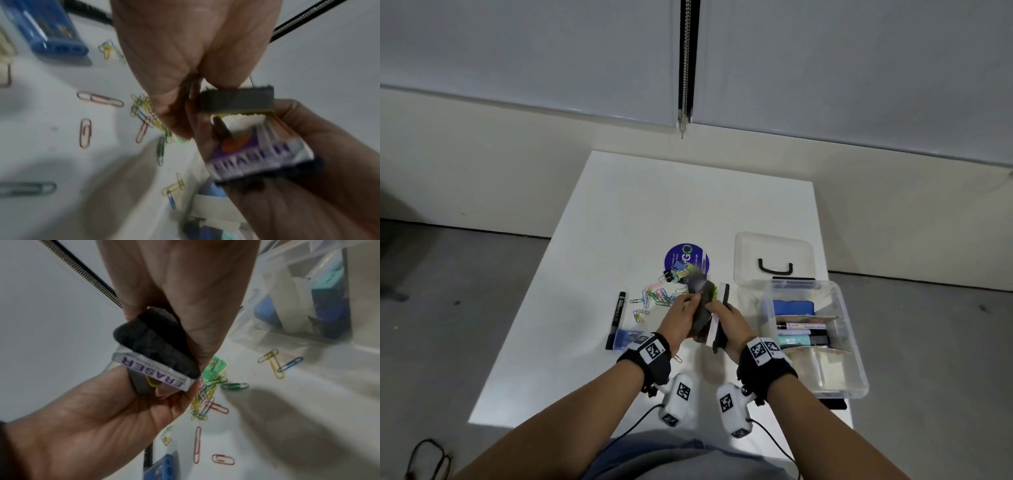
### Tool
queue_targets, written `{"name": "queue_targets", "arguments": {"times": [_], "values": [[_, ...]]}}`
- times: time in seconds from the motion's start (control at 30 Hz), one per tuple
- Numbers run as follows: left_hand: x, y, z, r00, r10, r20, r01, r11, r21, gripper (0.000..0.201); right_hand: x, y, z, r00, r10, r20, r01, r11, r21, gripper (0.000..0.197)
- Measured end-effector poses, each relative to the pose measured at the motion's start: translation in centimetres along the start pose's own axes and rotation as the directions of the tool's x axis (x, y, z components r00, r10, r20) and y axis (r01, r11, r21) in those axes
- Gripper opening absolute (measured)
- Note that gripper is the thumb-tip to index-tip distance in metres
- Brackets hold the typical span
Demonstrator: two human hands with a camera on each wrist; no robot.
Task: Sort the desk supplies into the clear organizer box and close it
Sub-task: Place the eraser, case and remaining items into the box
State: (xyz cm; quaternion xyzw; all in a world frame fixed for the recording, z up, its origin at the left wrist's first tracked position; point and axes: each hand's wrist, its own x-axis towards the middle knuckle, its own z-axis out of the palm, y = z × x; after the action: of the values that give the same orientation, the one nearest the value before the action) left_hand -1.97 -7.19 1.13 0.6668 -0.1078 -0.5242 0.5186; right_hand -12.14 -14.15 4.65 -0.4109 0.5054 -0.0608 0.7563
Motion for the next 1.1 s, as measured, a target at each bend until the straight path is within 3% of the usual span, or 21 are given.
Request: {"name": "queue_targets", "arguments": {"times": [0.1,0.2,0.3,0.4,0.47,0.53,0.6,0.67,0.73,0.8,0.9,0.93,0.97,1.03,1.1], "values": [[0.7,-0.5,0.0,0.994,0.045,-0.103,-0.041,0.998,0.039,0.020,-0.1,0.0,0.1,1.000,-0.019,0.024,0.019,1.000,0.003,0.024],[1.1,-0.6,-0.1,0.977,0.114,-0.179,-0.077,0.976,0.201,0.010,-0.4,-0.1,0.0,0.998,-0.017,0.054,0.018,1.000,-0.021,0.017],[2.2,-1.2,-1.2,0.964,0.112,-0.242,-0.004,0.914,0.406,0.010,-0.7,-0.1,-0.6,0.998,-0.020,0.063,0.022,1.000,-0.019,0.026],[2.2,-0.9,-2.0,0.977,0.042,-0.209,0.083,0.829,0.553,0.022,-0.8,-0.4,-1.4,0.998,-0.017,0.058,0.017,1.000,0.003,0.032],[1.4,0.5,-1.7,0.989,0.076,-0.126,0.021,0.774,0.633,0.040,-1.0,-0.9,-1.9,0.997,-0.019,0.073,0.018,1.000,0.012,0.029],[0.4,2.0,-1.0,0.995,0.083,-0.050,-0.050,0.879,0.475,0.048,-1.2,-1.4,-2.3,0.995,-0.022,0.101,0.022,1.000,-0.003,0.031],[-0.3,2.8,0.0,0.999,0.005,0.048,-0.012,0.989,0.149,0.040,-1.6,-1.9,-2.7,0.990,-0.031,0.138,0.042,0.997,-0.070,0.033],[-0.6,3.4,0.9,0.998,0.005,0.056,-0.002,0.999,-0.049,0.030,-1.8,-2.7,-3.4,0.988,-0.085,0.132,0.113,0.967,-0.228,0.044],[-0.3,4.2,1.6,0.997,0.056,-0.050,-0.060,0.995,-0.081,0.021,-2.6,-4.4,-4.9,0.970,-0.211,0.124,0.245,0.837,-0.490,0.054],[0.4,4.8,2.3,0.990,0.073,-0.117,-0.083,0.993,-0.082,0.021,-3.7,-6.8,-7.2,0.935,-0.346,0.078,0.305,0.671,-0.675,0.053],[1.2,5.1,3.5,0.991,0.074,-0.109,-0.079,0.996,-0.040,0.027,-4.6,-10.3,-11.7,0.907,-0.417,0.060,0.334,0.626,-0.705,0.043],[1.4,4.9,4.0,0.994,0.064,-0.084,-0.067,0.997,-0.027,0.029,-4.4,-11.2,-13.1,0.885,-0.456,0.091,0.368,0.568,-0.736,0.037],[1.4,4.9,4.6,0.997,0.052,-0.054,-0.053,0.998,-0.018,0.035,-3.8,-11.8,-14.5,0.848,-0.513,0.138,0.401,0.448,-0.799,0.031],[1.3,4.7,5.8,0.998,0.054,-0.022,-0.054,0.998,0.026,0.049,-1.9,-11.8,-16.7,0.794,-0.548,0.262,0.378,0.108,-0.920,0.027],[1.0,4.6,6.9,0.996,0.086,-0.032,-0.083,0.993,0.087,0.048,-0.5,-11.0,-17.8,0.826,-0.449,0.340,0.296,-0.167,-0.941,0.029]]}}
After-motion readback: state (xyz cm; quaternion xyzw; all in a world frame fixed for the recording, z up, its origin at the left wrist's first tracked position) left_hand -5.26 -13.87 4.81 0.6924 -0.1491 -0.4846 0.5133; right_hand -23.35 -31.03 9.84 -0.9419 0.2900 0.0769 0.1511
